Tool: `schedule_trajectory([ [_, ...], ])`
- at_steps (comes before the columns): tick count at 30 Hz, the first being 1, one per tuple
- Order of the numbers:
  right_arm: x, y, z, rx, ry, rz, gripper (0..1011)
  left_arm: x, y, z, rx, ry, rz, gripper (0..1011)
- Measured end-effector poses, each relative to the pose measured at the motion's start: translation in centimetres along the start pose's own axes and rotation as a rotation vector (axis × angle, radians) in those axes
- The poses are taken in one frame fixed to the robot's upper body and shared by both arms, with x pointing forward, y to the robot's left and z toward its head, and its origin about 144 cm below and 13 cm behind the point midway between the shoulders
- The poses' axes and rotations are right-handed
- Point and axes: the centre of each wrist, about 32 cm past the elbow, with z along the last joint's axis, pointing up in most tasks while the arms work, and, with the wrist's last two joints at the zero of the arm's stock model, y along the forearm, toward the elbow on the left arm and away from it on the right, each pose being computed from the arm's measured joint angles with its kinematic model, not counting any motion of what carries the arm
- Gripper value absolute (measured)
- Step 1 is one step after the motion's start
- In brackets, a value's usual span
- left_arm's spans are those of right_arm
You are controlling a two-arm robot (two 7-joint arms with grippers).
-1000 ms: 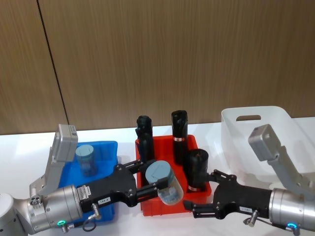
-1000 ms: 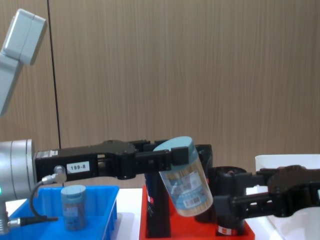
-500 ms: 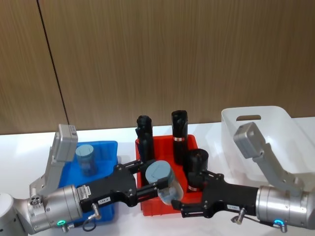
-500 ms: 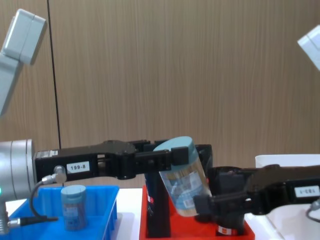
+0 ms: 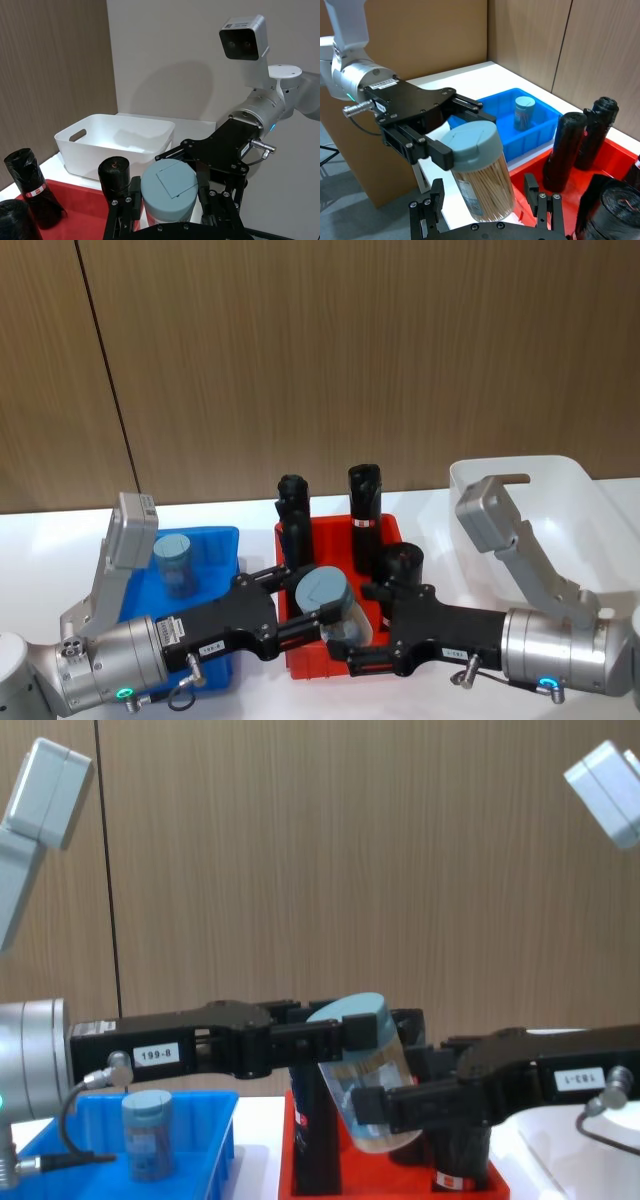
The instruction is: Pick the cotton swabs from the blue box and place them into the white box.
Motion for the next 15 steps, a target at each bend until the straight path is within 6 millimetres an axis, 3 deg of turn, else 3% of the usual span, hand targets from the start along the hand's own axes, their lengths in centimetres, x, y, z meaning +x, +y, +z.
schedule_trajectory([
  [15,-0.16,0.73,0.55,0.023,0.018,0.040,1002,0.00,0.00,0.00,0.000,0.000,0.000,660],
])
